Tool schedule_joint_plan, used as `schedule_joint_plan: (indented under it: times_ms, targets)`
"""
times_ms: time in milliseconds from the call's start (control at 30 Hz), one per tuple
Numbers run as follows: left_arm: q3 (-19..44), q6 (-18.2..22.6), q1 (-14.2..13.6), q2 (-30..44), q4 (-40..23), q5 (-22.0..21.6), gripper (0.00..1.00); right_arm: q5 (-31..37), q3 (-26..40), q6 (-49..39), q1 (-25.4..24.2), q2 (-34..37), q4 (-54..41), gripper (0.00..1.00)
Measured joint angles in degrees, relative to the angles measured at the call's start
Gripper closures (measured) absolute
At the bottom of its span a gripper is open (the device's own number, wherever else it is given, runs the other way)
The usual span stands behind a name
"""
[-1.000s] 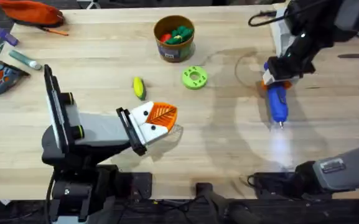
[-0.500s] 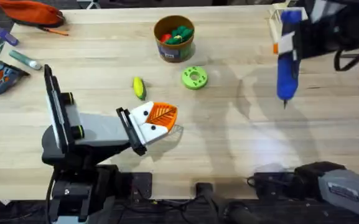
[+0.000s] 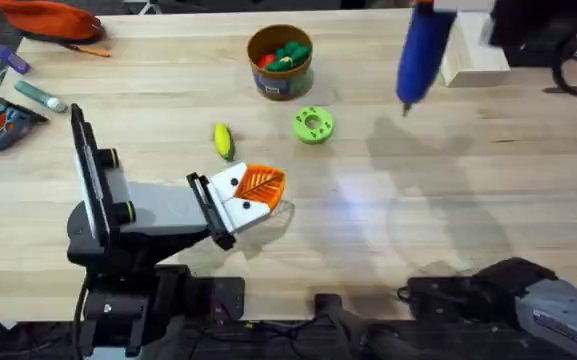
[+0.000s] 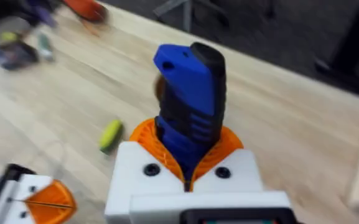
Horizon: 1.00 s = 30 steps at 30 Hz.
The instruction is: Pick up the gripper from the table and insert it into the empty holder that is missing its gripper. Then pick up a screw, insert it into the mounting hole, and use the screwdriver to tighten it. Finally, clean up the table by picking up the vegetable and placing it into the bucket.
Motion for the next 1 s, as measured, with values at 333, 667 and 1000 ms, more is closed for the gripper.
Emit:
schedule_joint_plan:
  times_ms: [333,667,1000]
  targets:
    - [0.0,0.0,0.0,0.0,0.0,0.0,0.985,-21.2,0.1,0.2,0.0,-2.1,13.0,0.98]
    - [0.0,0.0,0.0,0.0,0.0,0.0,0.985,-29.1,-1.1,-1.4,6.6,-2.1,20.8,0.98]
    - [0.0,0.0,0.0,0.0,0.0,0.0,0.985,-36.5,-8.0,-1.2,8.3,0.8,38.1,0.98]
